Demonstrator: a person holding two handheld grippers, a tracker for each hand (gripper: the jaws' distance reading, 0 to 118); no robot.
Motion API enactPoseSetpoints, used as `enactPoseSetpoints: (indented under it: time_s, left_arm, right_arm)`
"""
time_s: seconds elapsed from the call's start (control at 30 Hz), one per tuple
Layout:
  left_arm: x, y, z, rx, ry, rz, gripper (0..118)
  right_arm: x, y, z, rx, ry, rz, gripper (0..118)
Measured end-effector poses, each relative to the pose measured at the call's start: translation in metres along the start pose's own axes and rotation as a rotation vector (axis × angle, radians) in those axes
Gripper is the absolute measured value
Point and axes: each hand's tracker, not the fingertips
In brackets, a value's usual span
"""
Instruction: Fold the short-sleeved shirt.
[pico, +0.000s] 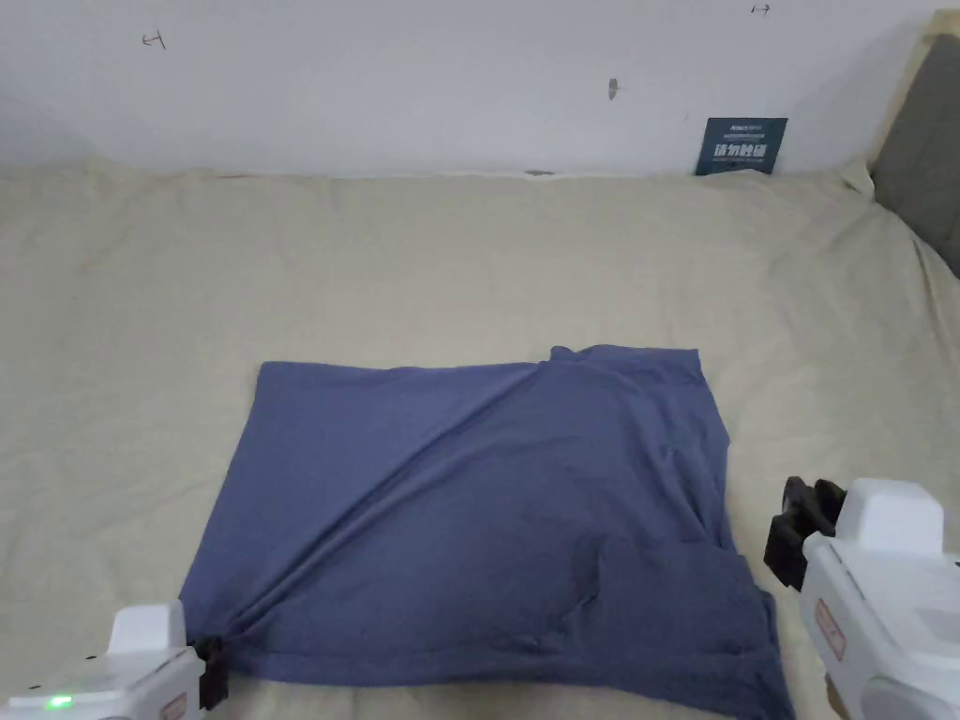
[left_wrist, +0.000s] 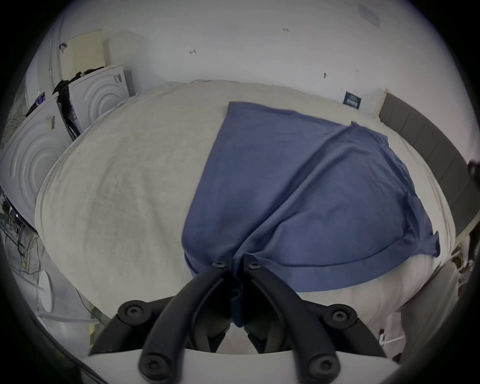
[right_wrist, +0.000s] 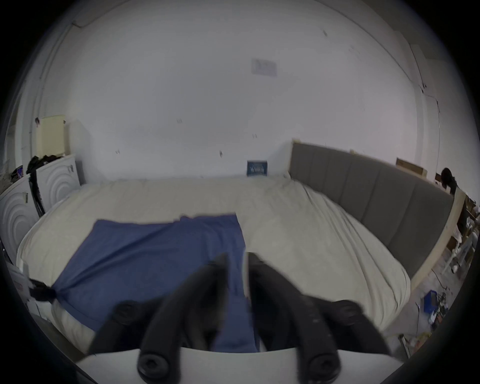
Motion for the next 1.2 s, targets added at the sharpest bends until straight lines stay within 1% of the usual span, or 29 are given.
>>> enactPoseSetpoints:
  time_s: [0.03,0.07,0.1,0.17,0.2,0.23,0.3,0.33,0.37,0.47,0.5,0.53,0.57,0.63,0.67,0.83,0.97,1.1,1.2]
  left_arm:
    - [-0.002,0.002,0.005,0.017,-0.006,0.014,7]
    - [-0.004,0.005,0.008,0.030,-0.014,0.026,8]
    - [-0.005,0.007,0.011,0.040,-0.016,0.032,8]
    - [-0.005,0.011,0.016,0.051,-0.024,0.037,8]
    - [-0.005,0.012,0.016,0.055,-0.025,0.039,8]
    - [-0.005,0.014,0.016,0.058,-0.027,0.038,8]
    - [-0.003,0.014,0.017,0.062,-0.023,0.030,8]
    - [-0.003,0.014,0.015,0.063,-0.022,0.029,8]
    - [-0.002,0.015,0.014,0.060,-0.021,0.030,8]
    - [-0.002,0.014,0.013,0.056,-0.019,0.035,8]
    - [-0.002,0.014,0.013,0.055,-0.018,0.035,8]
    - [-0.002,0.014,0.012,0.053,-0.016,0.035,8]
    - [-0.002,0.014,0.012,0.050,-0.015,0.039,8]
    - [-0.004,0.015,0.011,0.053,-0.014,0.050,8]
    - [-0.005,0.017,0.011,0.058,-0.019,0.061,8]
    - [-0.005,0.047,0.010,0.102,-0.027,0.072,8]
    - [-0.002,0.088,0.000,0.148,-0.020,0.057,8]
    - [0.000,0.128,-0.024,0.154,-0.005,0.035,8]
    - [0.003,0.155,-0.051,0.128,0.012,0.009,8]
  right_arm:
    - [0.006,-0.011,-0.007,-0.058,-0.003,-0.004,76]
    - [0.011,-0.022,-0.017,-0.134,-0.004,0.002,92]
    - [0.014,-0.033,-0.024,-0.198,-0.009,-0.001,104]
    - [0.018,-0.060,-0.039,-0.310,-0.026,0.000,105]
    - [0.018,-0.072,-0.043,-0.330,-0.042,-0.001,105]
    - [0.018,-0.083,-0.048,-0.362,-0.043,0.012,104]
    - [0.016,-0.103,-0.056,-0.431,-0.026,0.011,104]
    - [0.015,-0.110,-0.060,-0.457,-0.004,-0.001,101]
    - [0.015,-0.116,-0.062,-0.477,0.021,-0.010,94]
    - [0.015,-0.131,-0.071,-0.502,0.076,-0.025,56]
    - [0.015,-0.133,-0.072,-0.506,0.113,-0.034,37]
    - [0.015,-0.132,-0.071,-0.499,0.145,-0.055,22]
    - [0.014,-0.129,-0.069,-0.491,0.135,-0.057,11]
    - [0.012,-0.117,-0.064,-0.462,0.123,-0.035,10]
    - [0.010,-0.107,-0.057,-0.429,0.136,-0.026,10]
    - [0.011,-0.052,-0.061,-0.318,0.142,-0.048,10]
    - [0.003,-0.010,-0.089,-0.286,0.155,-0.063,10]
    - [-0.011,0.019,-0.129,-0.283,0.151,-0.021,10]
    - [-0.017,0.031,-0.167,-0.307,0.147,-0.030,10]
